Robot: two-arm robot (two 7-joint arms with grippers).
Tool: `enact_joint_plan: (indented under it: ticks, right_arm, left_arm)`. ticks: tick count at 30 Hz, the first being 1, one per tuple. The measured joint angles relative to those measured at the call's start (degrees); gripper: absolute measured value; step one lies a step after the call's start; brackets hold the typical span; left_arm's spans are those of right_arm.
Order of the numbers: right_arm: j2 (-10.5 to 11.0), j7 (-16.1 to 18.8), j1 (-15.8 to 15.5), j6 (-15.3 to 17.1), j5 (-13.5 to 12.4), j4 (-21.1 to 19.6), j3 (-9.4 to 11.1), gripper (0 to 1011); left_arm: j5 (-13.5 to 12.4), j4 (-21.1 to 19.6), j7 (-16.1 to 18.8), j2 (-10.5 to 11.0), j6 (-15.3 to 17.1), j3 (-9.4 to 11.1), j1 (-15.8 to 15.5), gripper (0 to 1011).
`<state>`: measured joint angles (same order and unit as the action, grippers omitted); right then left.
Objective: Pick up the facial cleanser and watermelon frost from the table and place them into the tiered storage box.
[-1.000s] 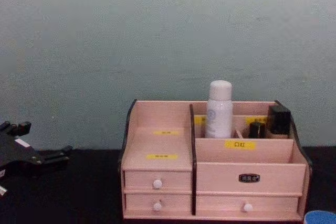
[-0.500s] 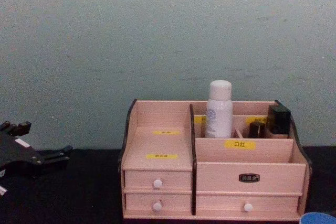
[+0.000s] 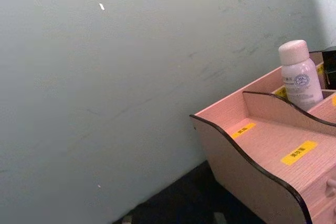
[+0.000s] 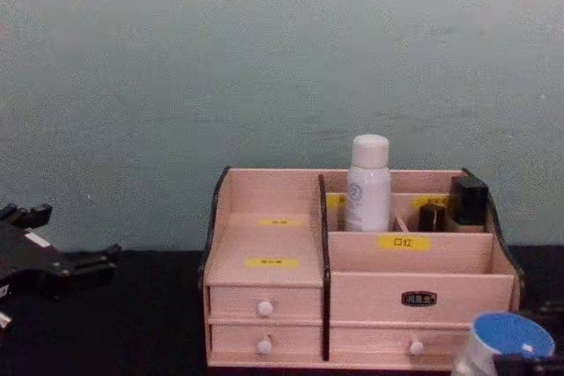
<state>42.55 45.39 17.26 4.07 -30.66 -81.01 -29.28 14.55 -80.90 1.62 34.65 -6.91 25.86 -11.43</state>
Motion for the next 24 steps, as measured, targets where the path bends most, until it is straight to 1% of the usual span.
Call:
enact_joint_plan:
  ticks: [8,24]
  right_arm:
    - [-1.7,1.2,2.6,-1.3,0.1,0.0,-1.3,730]
    - [-6.4,1.8,9.0,-2.0,1.4,2.8,-4.5,730]
  left_arm:
    - [0.0,0.0,0.0,0.0,0.0,0.0,0.0,1001]
    - [0.0,0.0,0.0,0.0,0.0,0.0,0.0,1001]
